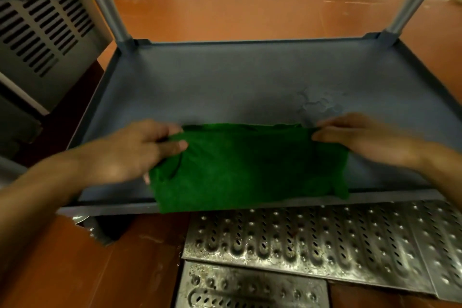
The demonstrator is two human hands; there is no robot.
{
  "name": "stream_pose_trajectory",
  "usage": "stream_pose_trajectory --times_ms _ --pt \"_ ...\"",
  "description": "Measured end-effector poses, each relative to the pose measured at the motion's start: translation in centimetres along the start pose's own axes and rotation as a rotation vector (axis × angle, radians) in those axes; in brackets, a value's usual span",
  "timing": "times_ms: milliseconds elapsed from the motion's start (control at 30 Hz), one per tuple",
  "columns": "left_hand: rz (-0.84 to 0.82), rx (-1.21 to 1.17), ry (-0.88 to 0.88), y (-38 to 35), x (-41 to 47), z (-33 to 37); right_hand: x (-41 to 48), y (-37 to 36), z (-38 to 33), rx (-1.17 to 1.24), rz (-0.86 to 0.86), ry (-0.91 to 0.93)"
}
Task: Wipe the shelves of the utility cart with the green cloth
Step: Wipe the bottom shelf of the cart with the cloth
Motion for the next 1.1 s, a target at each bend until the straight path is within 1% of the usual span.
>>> stream_pose_trajectory --times_ms 67,133,167,233,267,300,367,433,467,533,633,700,933,1100 --pt "0.157 0.181 -0.112 1.0 2.6 0.5 2.2 0.6 -0.6 -0.063 0.159 0.052" --pt "0.315 0.407 -0.218 1.8 5.0 0.8 4.2 0.4 -0.6 -0.157 0.249 0.097" --pt "0.351 0.484 -0.237 1.8 5.9 0.8 4.9 0.1 -0.4 -0.184 0.275 0.110" --pt "0.320 0.563 -0.197 0.7 6.8 -0.1 5.2 -0.9 -0.2 -0.147 0.276 0.127" --pt "0.299 0.589 -0.199 -0.1 6.8 -0.6 5.0 -1.6 -0.1 -0.157 0.262 0.168" --pt "0.286 0.614 -0.237 -1.1 6.3 -0.8 4.6 -2.4 -0.2 -0.217 0.234 0.241" --pt "0.261 0.617 -0.399 -3.1 4.9 -0.6 3.4 -4.1 0.1 -0.379 0.136 0.354" --pt "0.177 0.682 -0.518 -5.1 3.7 -1.1 2.7 -5.6 1.6 -0.458 0.048 0.395" --pt "0.135 0.743 -0.531 -5.8 3.5 -1.8 2.3 -6.1 2.2 -0.454 0.035 0.403" --pt "0.107 0.817 -0.522 -6.5 3.4 -3.0 1.9 -6.7 3.0 -0.407 0.082 0.436" --pt "0.177 0.771 -0.556 -6.6 3.4 -2.8 1.7 -6.4 2.7 -0.388 0.253 0.494" --pt "0.209 0.736 -0.561 -6.6 3.6 -2.5 1.7 -6.4 2.5 -0.389 0.296 0.507" --pt "0.144 0.536 -0.558 -6.0 1.4 -1.7 -1.8 -6.7 2.2 -0.268 0.256 0.539" --pt "0.135 0.500 -0.540 -6.8 -1.0 -1.6 -4.4 -7.3 1.8 -0.199 0.237 0.527"
Point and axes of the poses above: each hand's wrist, its own x-axis towards the middle knuckle, its own y-axis out of the back of the hand, z = x × y, the point moved 7 cm from there along x, towards the middle knuckle, and after that the axes turned 12 degrees about z, right-handed, at the moved point
